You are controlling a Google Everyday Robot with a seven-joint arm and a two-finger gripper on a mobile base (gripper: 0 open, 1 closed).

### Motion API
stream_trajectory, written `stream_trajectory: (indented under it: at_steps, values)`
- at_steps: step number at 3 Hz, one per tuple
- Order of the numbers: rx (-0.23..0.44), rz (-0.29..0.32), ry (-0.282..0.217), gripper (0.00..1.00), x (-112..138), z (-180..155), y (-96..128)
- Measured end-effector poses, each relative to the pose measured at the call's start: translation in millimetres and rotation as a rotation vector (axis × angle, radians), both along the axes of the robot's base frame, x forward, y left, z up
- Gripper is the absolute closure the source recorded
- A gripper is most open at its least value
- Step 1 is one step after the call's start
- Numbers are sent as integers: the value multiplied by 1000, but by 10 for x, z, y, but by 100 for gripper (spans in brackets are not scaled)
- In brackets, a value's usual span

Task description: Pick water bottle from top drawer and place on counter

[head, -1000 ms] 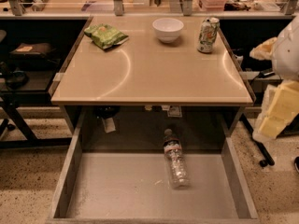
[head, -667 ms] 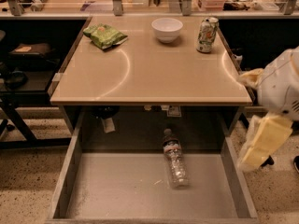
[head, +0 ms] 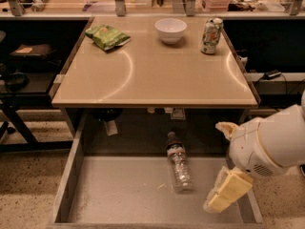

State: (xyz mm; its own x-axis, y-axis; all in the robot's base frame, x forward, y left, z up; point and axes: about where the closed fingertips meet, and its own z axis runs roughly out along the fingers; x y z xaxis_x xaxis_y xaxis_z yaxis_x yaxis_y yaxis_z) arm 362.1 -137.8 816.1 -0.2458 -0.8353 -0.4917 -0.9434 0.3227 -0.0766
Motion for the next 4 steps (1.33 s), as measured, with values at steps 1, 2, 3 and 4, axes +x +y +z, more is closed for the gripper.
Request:
stream_trajectory:
  at_steps: [1, 2, 3, 4]
  values:
    - [52, -125, -32, 0, 282, -392, -57]
    - [52, -125, -32, 0, 282, -392, -57]
    - [103, -165, -28, 0, 294, -519, 12]
    - [184, -225, 5, 0, 260, -800, 119]
